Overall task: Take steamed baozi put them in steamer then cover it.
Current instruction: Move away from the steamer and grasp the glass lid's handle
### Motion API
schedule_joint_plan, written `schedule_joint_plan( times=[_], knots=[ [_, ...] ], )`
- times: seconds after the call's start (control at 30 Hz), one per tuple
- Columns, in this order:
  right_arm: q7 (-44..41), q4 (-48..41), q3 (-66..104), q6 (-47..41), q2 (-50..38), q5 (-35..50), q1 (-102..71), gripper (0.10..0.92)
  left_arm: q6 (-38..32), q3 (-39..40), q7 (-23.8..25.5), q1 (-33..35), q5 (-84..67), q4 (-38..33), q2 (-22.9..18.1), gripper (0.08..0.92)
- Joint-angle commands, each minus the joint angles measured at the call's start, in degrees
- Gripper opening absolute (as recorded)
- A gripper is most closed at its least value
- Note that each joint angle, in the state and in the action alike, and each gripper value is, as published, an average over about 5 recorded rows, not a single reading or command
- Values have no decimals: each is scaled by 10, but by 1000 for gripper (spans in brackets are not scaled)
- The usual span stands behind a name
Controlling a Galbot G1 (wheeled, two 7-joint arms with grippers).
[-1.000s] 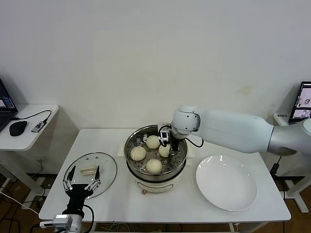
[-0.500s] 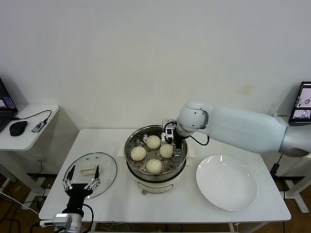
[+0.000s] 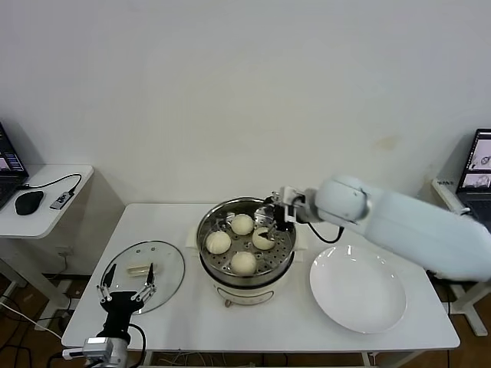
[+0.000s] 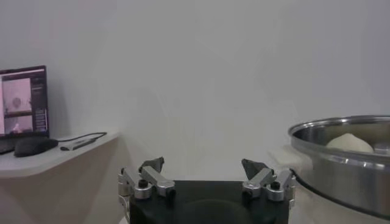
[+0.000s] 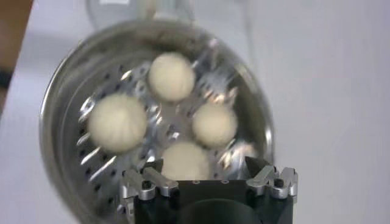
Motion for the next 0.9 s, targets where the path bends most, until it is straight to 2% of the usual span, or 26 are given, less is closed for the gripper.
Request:
schedule_joint_plan(
  times=[0.03,0.23,0.37,0.6,0.77,0.9],
  knots=[
    [176,67,414,234,-36,-75,-460,823,1,0,-5,1,8,2,-2,823],
    [159,66,618,360,60,-190,-678,823,0,11,-13,3,68,3,-7,823],
    [134,93,725,406,143,-225,-772,823,5,18,-24,6,143,11,-7,823],
    [105,133,862,407,276,-212,-886,823,10,-6,-18,11,339,51,-4,823],
    [120,131,921,394,332,-212,-929,823,20,-50,-1,24,454,64,12,823],
    [145,128,953,384,356,-211,-939,823,-8,-99,27,40,570,82,30,823]
  ],
)
